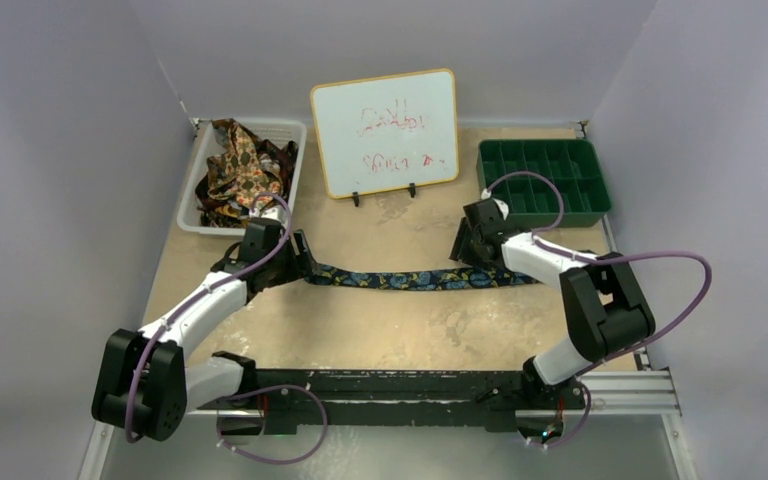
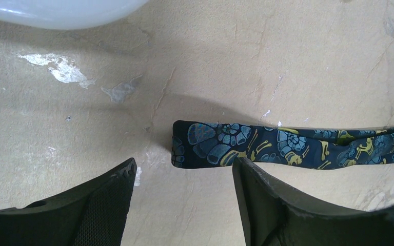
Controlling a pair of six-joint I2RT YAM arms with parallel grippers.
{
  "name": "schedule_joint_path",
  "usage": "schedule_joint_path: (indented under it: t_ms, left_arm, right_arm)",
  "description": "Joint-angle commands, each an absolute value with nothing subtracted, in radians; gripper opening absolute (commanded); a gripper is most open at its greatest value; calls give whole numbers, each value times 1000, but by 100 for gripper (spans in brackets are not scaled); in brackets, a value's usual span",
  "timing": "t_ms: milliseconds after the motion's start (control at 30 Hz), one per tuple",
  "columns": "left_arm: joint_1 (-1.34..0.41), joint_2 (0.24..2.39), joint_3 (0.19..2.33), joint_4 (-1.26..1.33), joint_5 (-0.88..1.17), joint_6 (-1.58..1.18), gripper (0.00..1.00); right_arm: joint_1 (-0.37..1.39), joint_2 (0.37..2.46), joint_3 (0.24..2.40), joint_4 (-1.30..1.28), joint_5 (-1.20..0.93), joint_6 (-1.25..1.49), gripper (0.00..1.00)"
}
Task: Roll the ties
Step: Flatten out the tie at the center of the board.
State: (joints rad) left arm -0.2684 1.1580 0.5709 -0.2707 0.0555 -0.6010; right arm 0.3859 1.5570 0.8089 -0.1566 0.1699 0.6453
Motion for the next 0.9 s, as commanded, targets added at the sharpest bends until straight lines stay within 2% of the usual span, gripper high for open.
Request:
schedule_joint_path:
  t_ms: [0,333,633,867]
  left_arm:
    - [-259,1136,584,-258,52,-600,67]
    - [-259,1136,570,-259,41,-596,67]
    - [-259,1147,572,-250,44,-598,67]
    - [-258,1143,576,-256,42,-597,67]
  right_arm:
    - [386,1530,775,-204,197,688,56]
    - [389,1451,748,-258,178,715,49]
    - [400,1426,701,-297,167,790,50]
    - [410,1380,627,-303,126,843,46]
